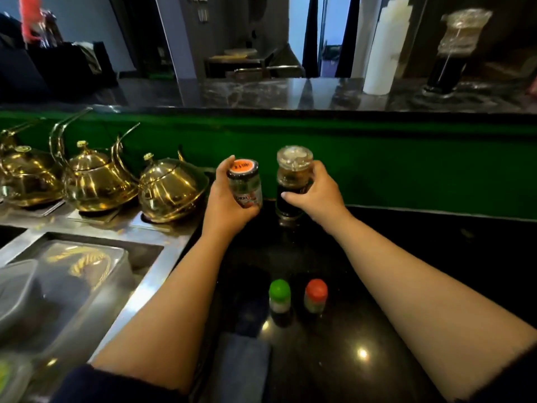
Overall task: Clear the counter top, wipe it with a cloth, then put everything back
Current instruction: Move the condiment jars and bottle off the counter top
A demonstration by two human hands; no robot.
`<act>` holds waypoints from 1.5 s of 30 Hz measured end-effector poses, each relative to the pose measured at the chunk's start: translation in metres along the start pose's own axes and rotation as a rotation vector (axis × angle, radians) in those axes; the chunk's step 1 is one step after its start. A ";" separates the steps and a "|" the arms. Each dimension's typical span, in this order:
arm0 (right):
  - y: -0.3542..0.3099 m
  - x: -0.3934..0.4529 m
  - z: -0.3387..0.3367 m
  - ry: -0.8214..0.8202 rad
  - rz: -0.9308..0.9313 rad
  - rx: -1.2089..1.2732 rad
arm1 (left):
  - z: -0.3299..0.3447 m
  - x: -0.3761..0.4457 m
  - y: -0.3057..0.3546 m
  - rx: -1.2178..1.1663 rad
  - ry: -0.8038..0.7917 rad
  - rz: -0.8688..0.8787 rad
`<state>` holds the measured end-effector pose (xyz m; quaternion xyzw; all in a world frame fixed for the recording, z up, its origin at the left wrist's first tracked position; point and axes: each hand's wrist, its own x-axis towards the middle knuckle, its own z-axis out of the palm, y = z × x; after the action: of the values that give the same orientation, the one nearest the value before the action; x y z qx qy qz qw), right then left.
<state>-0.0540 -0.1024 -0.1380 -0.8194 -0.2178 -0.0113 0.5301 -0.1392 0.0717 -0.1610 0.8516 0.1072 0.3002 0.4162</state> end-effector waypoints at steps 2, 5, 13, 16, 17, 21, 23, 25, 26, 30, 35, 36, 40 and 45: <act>0.027 -0.013 0.011 -0.042 0.056 -0.018 | 0.014 -0.020 -0.018 0.028 -0.031 -0.040; 0.059 -0.027 0.020 -0.126 0.150 -0.081 | 0.032 -0.044 -0.041 0.039 -0.073 -0.108; 0.110 -0.037 0.030 -0.342 0.249 -0.235 | 0.060 -0.088 -0.088 0.124 -0.220 -0.235; 0.118 -0.038 0.032 -0.362 0.258 -0.239 | 0.065 -0.095 -0.096 0.122 -0.200 -0.257; 0.119 -0.038 0.032 -0.358 0.262 -0.230 | 0.066 -0.096 -0.097 0.113 -0.190 -0.266; 0.119 -0.041 0.034 -0.346 0.250 -0.248 | 0.069 -0.100 -0.099 0.119 -0.210 -0.264; 0.120 -0.042 0.036 -0.339 0.257 -0.267 | 0.066 -0.100 -0.097 0.142 -0.235 -0.247; 0.120 -0.043 0.035 -0.349 0.269 -0.301 | 0.057 -0.097 -0.091 0.203 -0.250 -0.215; 0.119 -0.044 0.033 -0.358 0.272 -0.333 | 0.052 -0.094 -0.088 0.273 -0.254 -0.174; 0.106 -0.048 0.015 -0.318 0.228 -0.532 | 0.035 -0.076 -0.063 0.585 -0.257 0.094; 0.080 -0.056 -0.027 -0.133 0.093 -0.799 | 0.038 -0.039 -0.011 0.710 -0.296 0.408; 0.074 -0.057 -0.038 -0.097 0.064 -0.852 | 0.042 -0.031 0.002 0.728 -0.304 0.469; 0.053 -0.055 -0.087 0.028 -0.007 -0.992 | 0.061 0.002 0.057 0.758 -0.311 0.716; 0.025 -0.033 -0.164 0.147 -0.006 -1.026 | 0.086 0.047 0.131 0.747 -0.264 0.852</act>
<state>-0.0401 -0.2657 -0.0962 -0.9704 -0.1489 -0.1755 0.0738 -0.0589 -0.0459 -0.0804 0.9388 -0.1992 0.2745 -0.0602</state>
